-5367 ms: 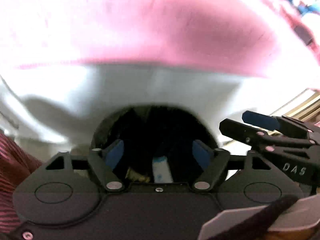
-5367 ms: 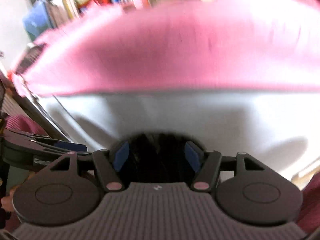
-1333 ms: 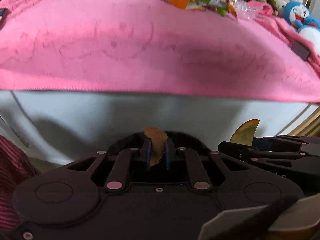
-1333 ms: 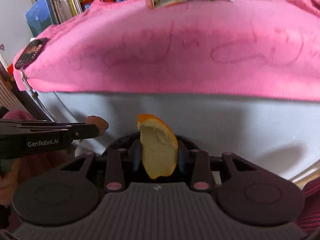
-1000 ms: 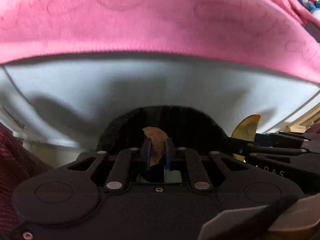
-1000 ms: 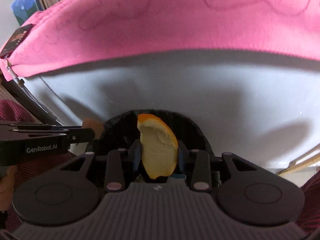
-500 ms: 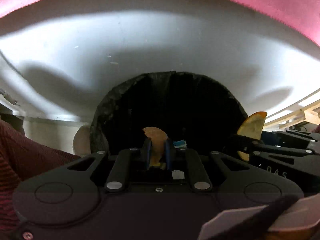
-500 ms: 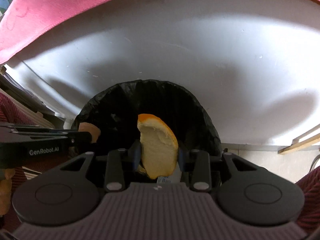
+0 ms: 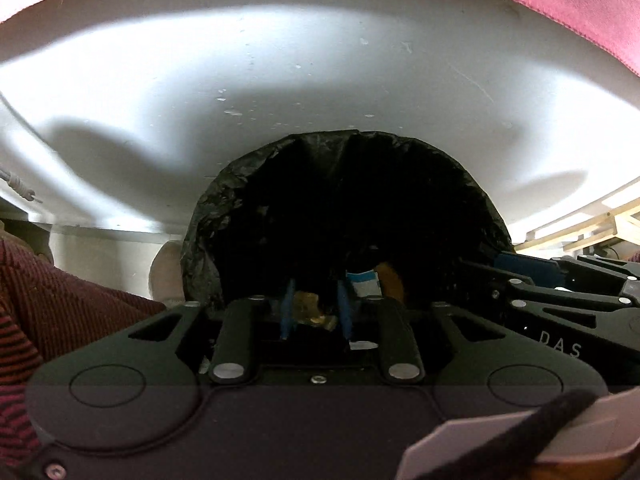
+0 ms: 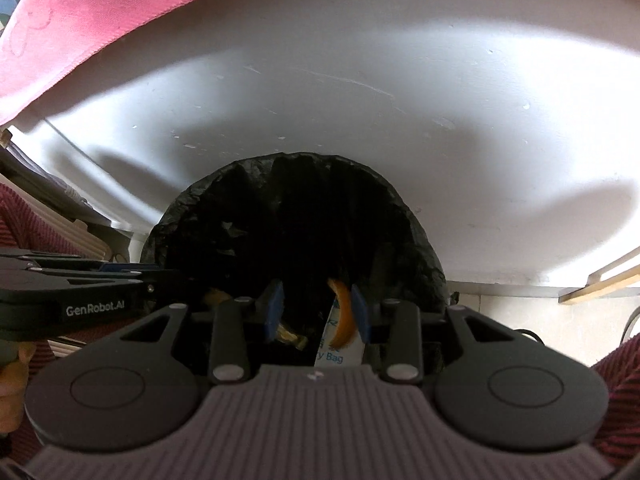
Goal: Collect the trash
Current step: 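Raise both open tools back over the towel, then grasp the orange snack box with the left tool while the right tool grasps a printed snack wrapper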
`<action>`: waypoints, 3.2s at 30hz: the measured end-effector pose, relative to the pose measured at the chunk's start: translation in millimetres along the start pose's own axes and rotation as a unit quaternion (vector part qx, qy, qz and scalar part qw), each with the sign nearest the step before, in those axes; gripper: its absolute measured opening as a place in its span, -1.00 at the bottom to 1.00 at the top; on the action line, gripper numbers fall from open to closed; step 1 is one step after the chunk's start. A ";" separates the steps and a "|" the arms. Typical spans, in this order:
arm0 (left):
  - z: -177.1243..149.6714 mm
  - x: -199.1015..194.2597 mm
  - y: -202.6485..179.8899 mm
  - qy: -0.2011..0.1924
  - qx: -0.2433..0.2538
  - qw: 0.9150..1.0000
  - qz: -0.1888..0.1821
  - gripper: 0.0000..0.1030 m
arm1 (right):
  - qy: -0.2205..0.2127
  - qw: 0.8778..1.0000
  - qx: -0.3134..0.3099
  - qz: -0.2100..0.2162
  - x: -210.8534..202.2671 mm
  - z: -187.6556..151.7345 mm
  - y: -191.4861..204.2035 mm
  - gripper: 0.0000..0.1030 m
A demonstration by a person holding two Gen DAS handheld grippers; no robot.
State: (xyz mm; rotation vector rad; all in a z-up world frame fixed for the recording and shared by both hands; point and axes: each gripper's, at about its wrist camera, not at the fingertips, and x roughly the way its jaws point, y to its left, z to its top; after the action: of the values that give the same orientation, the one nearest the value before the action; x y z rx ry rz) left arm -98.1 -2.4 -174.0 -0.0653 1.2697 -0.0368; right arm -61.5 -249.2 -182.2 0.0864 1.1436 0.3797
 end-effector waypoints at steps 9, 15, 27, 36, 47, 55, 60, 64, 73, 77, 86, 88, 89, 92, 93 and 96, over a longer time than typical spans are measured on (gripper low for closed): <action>3.8 -16.7 -0.9 -0.020 0.012 1.000 0.018 -0.14 | -0.019 1.000 -0.014 0.002 -17.2 2.7 3.9 0.16; 7.5 -68.1 -3.1 -0.071 0.027 0.997 0.002 -0.11 | -0.076 0.996 -0.042 0.023 -65.5 14.3 11.0 0.20; 54.2 -197.0 -2.9 -0.281 0.050 0.955 -0.083 0.32 | -0.279 0.953 -0.118 -0.017 -178.2 74.3 9.1 0.38; 145.0 -198.0 -15.6 -0.361 -0.006 0.927 -0.104 0.59 | -0.334 0.935 -0.077 -0.085 -164.6 155.9 -28.2 0.55; 222.5 -143.3 -63.2 -0.380 -0.014 0.925 -0.028 0.39 | -0.299 0.936 -0.152 -0.111 -121.8 235.7 -26.4 0.55; 230.0 -141.3 -46.4 -0.389 -0.030 0.919 -0.046 -0.59 | -0.272 0.948 -0.148 -0.074 -103.5 264.4 -31.3 0.38; 218.2 -151.4 -34.5 -0.408 -0.038 0.912 -0.033 -0.77 | -0.273 0.947 -0.149 -0.075 -105.0 254.3 -25.9 -0.48; 205.9 -163.1 -24.8 -0.420 -0.037 0.906 -0.035 -0.81 | -0.285 0.945 -0.143 -0.070 -114.0 243.3 -24.1 -0.56; 172.9 -186.7 -4.5 -0.428 -0.038 0.902 -0.042 -0.81 | -0.307 0.939 -0.152 -0.027 -145.6 213.8 -10.6 -0.57; 157.7 -186.2 4.1 -0.424 -0.038 0.904 -0.040 -0.73 | -0.299 0.943 -0.145 -0.004 -149.6 200.4 -11.6 -0.39; 155.5 -155.9 18.7 -0.384 -0.061 0.921 -0.031 -0.28 | -0.267 0.953 -0.140 -0.028 -131.9 174.2 -18.3 0.15; 156.6 -150.8 20.7 -0.378 -0.063 0.923 -0.030 -0.27 | -0.263 0.954 -0.138 -0.029 -129.3 170.7 -19.6 0.20; 157.4 -149.5 21.5 -0.377 -0.065 0.923 -0.030 -0.28 | -0.263 0.955 -0.136 -0.030 -128.4 169.6 -20.1 0.22; 157.3 -148.7 23.0 -0.378 -0.068 0.923 -0.030 -0.62 | -0.264 0.955 -0.133 -0.023 -127.2 169.4 -19.5 0.33; 157.3 -150.2 22.7 -0.380 -0.069 0.922 -0.029 -0.69 | -0.265 0.955 -0.133 -0.019 -126.7 170.5 -18.3 0.35; 156.9 -159.1 19.7 -0.397 -0.064 0.915 -0.022 -0.80 | -0.266 0.953 -0.142 -0.014 -123.0 173.1 -9.8 0.45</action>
State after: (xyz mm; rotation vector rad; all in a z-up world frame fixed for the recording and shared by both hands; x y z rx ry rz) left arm 4.4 31.9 22.6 -0.2003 0.4520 0.0344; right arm 52.6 -278.2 -5.2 -0.0783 0.5486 0.4594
